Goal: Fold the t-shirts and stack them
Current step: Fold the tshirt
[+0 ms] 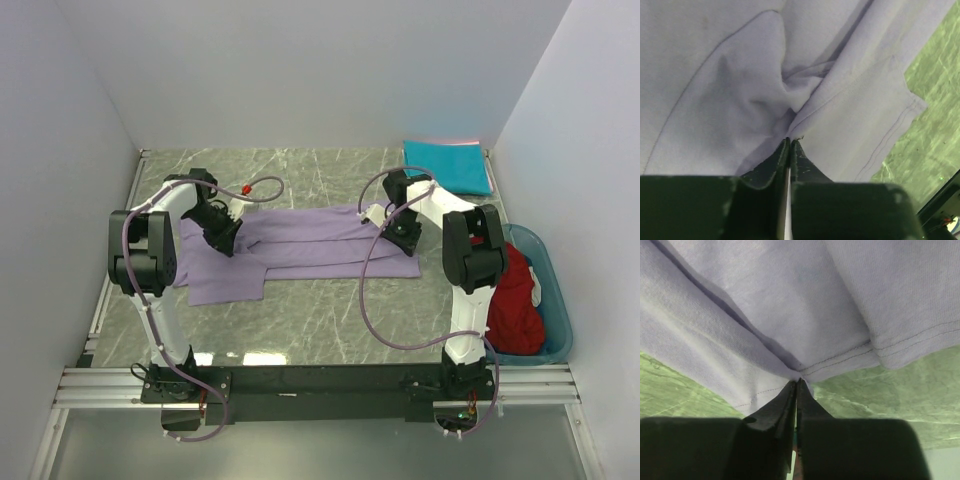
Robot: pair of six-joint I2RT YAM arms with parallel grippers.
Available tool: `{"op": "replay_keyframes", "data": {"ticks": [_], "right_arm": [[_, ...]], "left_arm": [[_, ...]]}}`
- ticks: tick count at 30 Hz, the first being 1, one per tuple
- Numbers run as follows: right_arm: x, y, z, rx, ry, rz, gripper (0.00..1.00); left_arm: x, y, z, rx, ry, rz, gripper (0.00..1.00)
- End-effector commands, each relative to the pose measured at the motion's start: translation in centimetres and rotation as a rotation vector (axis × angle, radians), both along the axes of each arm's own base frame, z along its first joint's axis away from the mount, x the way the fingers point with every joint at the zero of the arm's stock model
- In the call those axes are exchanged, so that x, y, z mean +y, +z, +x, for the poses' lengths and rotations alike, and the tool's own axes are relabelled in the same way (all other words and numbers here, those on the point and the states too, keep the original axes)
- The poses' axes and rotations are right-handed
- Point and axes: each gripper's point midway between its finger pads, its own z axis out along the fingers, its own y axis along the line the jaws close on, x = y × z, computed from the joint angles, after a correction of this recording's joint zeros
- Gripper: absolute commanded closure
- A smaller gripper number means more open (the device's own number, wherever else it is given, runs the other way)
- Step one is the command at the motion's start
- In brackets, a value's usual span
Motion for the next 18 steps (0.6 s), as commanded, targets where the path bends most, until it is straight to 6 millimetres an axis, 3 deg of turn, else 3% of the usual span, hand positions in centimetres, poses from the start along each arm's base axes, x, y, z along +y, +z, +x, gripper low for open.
{"op": "replay_keyframes", "data": {"ticks": [1,3,10,18], "right_arm": [[-0.2,1.8,0.7,-0.034,0.001,0.002,0.95],[-0.3,2.3,0.7,-0.037,0.004,0.001,1.00],[-0.4,4.3,1.6,-0.077,0.008,-0.010,1.00],[0.1,4.7,3.5,-0.094,0.004,-0.006,1.00]], "left_arm": [[0.2,1.3,-0.6,-0.016,-0.035,-0.009,0.94],[0.3,1.8,-0.6,-0.021,-0.034,-0.022,0.99],[2.1,3.4,-0.5,-0.044,-0.008,-0.043,0.99],[2.6,3.9,0.6,-0.077,0.012,-0.053,0.99]]}}
